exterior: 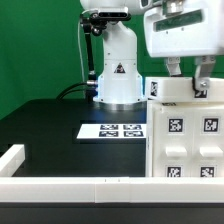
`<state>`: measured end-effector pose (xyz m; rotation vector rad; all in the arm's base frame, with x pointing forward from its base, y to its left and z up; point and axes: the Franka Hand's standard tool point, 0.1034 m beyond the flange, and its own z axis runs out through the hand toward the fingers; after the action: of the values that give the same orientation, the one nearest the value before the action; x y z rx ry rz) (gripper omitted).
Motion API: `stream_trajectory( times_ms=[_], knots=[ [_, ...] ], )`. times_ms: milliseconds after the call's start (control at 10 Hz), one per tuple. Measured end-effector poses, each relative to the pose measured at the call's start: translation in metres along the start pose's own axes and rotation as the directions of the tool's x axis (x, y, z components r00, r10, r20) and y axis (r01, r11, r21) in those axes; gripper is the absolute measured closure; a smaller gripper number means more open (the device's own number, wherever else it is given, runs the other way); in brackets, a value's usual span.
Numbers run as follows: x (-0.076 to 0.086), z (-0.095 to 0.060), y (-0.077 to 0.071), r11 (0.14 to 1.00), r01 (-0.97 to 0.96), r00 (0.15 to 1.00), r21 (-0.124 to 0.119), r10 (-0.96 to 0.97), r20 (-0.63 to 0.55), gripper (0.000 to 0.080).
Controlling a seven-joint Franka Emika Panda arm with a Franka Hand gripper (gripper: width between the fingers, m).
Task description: Assemble cabinet
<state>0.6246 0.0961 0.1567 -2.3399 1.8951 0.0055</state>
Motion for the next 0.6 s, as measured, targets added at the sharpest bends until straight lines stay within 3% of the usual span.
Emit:
stream_trajectory(
  times_ms=[100, 200, 300, 600],
  knots=[
    [0.0002, 0.0001, 0.0000, 0.974, -0.222, 0.975, 0.054, 0.221, 0.015, 0.0245],
    [-0.0021, 0.0004, 0.0038, 0.933, -0.352, 0.936, 0.076, 0.350, 0.033, 0.0245],
    [-0.0029, 0.0002, 0.0033, 0.900, -0.428, 0.904, 0.082, 0.425, 0.050, 0.0245],
    [-0.0033, 0.0009, 0.0035, 0.903, -0.421, 0.907, 0.082, 0.418, 0.049, 0.0245]
  ],
)
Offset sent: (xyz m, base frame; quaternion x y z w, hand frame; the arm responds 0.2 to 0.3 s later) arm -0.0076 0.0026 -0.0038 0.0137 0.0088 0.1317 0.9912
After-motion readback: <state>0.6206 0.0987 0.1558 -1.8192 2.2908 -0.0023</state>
